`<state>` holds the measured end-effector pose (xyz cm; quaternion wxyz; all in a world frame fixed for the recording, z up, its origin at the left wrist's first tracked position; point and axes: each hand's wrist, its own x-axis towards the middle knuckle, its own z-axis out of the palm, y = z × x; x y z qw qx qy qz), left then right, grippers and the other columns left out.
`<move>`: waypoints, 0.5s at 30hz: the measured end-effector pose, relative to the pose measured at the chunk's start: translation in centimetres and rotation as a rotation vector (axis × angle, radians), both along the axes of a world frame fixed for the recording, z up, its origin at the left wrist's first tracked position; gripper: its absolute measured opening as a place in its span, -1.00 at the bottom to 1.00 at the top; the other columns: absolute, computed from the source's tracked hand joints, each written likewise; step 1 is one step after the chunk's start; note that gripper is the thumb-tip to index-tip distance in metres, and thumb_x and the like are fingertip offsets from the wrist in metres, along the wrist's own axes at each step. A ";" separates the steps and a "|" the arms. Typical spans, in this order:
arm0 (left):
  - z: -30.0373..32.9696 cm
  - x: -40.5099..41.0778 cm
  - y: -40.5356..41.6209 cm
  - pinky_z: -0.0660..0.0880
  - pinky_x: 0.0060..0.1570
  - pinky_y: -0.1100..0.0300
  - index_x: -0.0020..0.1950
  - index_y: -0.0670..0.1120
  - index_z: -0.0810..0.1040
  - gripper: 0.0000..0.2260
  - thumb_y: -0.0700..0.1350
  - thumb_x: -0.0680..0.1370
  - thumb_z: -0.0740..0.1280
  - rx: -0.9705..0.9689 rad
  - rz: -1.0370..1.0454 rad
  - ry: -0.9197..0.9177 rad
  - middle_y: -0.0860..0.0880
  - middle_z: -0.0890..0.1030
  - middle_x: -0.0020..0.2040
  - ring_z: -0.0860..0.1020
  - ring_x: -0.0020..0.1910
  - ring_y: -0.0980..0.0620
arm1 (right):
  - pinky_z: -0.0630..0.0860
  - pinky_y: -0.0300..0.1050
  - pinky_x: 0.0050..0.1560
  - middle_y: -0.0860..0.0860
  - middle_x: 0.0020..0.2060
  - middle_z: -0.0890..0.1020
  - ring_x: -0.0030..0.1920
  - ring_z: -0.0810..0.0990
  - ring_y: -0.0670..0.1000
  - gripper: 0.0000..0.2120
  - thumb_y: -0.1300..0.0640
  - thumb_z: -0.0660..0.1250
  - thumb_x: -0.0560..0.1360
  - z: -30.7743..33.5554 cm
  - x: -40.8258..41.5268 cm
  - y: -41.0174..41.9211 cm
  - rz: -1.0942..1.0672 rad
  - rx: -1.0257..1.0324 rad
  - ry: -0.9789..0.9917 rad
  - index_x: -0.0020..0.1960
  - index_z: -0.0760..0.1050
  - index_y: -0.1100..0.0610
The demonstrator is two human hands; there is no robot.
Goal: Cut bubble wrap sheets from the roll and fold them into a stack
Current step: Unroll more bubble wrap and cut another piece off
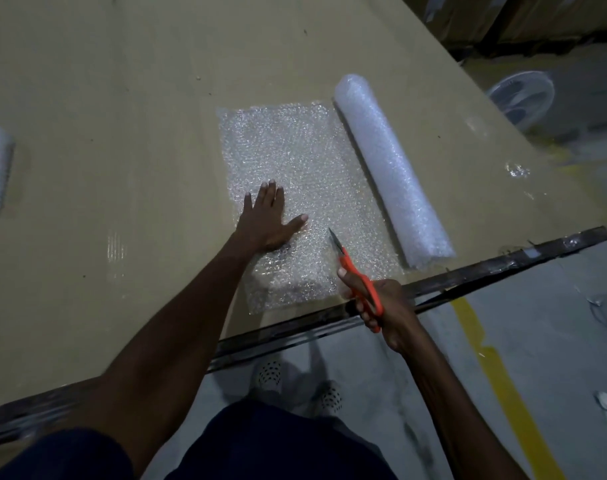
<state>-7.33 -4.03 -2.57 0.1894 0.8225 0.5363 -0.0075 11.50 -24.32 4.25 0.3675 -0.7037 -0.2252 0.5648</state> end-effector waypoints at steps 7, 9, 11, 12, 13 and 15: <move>-2.1 -0.5 -1.3 -0.19 0.56 -0.16 0.64 -0.17 -0.05 -0.19 0.38 0.61 -0.04 0.157 0.015 -0.084 -0.14 -0.09 0.65 -0.14 0.62 -0.08 | 0.16 -0.29 -0.61 0.09 -0.51 0.44 -0.60 0.30 -0.06 -0.44 -0.09 0.60 0.37 -0.8 -0.2 -0.1 -0.028 0.017 0.023 -0.06 0.63 0.44; -2.2 -0.5 -1.4 -0.18 0.56 -0.15 0.64 -0.17 -0.05 -0.18 0.40 0.60 -0.07 0.170 0.013 -0.086 -0.14 -0.09 0.65 -0.14 0.62 -0.07 | 0.17 -0.29 -0.60 0.08 -0.51 0.43 -0.59 0.30 -0.05 -0.51 -0.11 0.60 0.36 -0.7 -0.3 0.1 -0.018 0.019 0.034 -0.14 0.63 0.35; -2.2 -0.5 -1.4 -0.18 0.56 -0.15 0.64 -0.17 -0.05 -0.17 0.41 0.58 -0.11 0.173 0.017 -0.088 -0.14 -0.09 0.65 -0.13 0.62 -0.07 | 0.15 -0.28 -0.59 0.06 -0.52 0.41 -0.58 0.28 -0.06 -0.55 -0.11 0.60 0.36 -0.7 -0.2 0.1 -0.014 0.011 0.041 -0.19 0.62 0.29; -2.2 -0.5 -1.4 -0.18 0.56 -0.14 0.64 -0.17 -0.05 -0.16 0.41 0.58 -0.11 0.173 0.019 -0.090 -0.14 -0.09 0.65 -0.13 0.62 -0.07 | 0.14 -0.28 -0.60 0.06 -0.52 0.40 -0.58 0.27 -0.06 -0.56 -0.10 0.60 0.36 -0.7 -0.2 0.0 -0.017 0.008 0.045 -0.19 0.62 0.30; -2.3 -0.5 -1.4 -0.18 0.56 -0.15 0.64 -0.17 -0.05 -0.16 0.42 0.58 -0.11 0.175 0.020 -0.092 -0.14 -0.09 0.65 -0.13 0.62 -0.07 | 0.14 -0.28 -0.59 0.06 -0.52 0.40 -0.58 0.26 -0.06 -0.55 -0.10 0.60 0.35 -0.8 -0.2 -0.1 -0.021 0.006 0.051 -0.17 0.62 0.31; -2.4 -0.5 -1.4 -0.18 0.56 -0.14 0.64 -0.17 -0.05 -0.17 0.41 0.59 -0.11 0.183 0.019 -0.092 -0.14 -0.08 0.65 -0.13 0.62 -0.07 | 0.15 -0.28 -0.59 0.06 -0.50 0.41 -0.57 0.27 -0.06 -0.52 -0.12 0.61 0.34 -0.7 -0.2 -0.2 -0.026 0.007 0.060 -0.15 0.62 0.31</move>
